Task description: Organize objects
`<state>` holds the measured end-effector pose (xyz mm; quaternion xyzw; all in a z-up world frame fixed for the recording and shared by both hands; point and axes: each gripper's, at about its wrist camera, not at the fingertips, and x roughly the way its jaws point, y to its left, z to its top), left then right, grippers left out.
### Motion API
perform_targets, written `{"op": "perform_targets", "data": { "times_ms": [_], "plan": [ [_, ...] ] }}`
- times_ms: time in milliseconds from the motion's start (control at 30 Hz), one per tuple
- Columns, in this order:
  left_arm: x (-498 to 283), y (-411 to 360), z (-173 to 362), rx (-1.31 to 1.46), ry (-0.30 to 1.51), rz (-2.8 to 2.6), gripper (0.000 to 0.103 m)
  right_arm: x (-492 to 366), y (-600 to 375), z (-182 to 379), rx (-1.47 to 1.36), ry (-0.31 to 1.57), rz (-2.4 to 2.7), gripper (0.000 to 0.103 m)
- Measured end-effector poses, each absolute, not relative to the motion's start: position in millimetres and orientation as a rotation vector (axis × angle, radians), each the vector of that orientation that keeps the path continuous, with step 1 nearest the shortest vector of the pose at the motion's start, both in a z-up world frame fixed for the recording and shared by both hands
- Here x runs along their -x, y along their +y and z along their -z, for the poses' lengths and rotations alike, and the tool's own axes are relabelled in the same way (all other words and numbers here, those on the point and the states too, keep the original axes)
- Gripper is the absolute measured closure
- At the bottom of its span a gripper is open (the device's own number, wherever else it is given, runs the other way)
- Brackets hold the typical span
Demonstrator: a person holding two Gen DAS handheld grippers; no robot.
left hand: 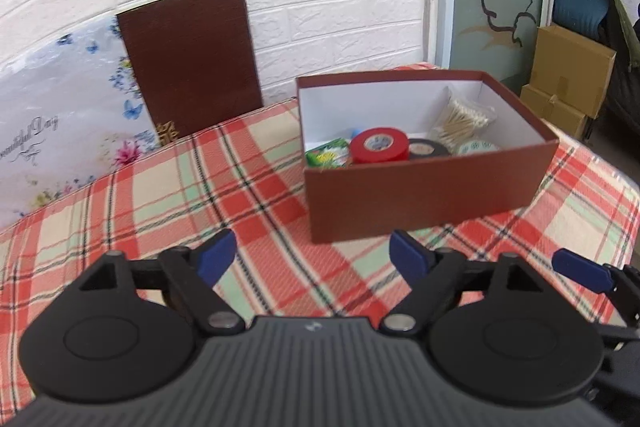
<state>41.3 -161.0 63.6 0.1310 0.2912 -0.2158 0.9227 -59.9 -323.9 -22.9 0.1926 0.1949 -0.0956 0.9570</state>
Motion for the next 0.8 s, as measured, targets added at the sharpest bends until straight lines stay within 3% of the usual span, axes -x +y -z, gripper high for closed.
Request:
{"op": "perform_targets", "data": {
  "times_ms": [400, 800],
  "plan": [
    [3, -125, -41, -0.280, 0.636, 0.376, 0.000, 115, -292, 16, -0.431, 0.408, 0.195, 0.015],
    [31, -119, -34, -0.318, 0.628, 0.343, 0.000, 135, -279, 12, -0.419, 0.385, 0.202, 0.013]
  ]
}}
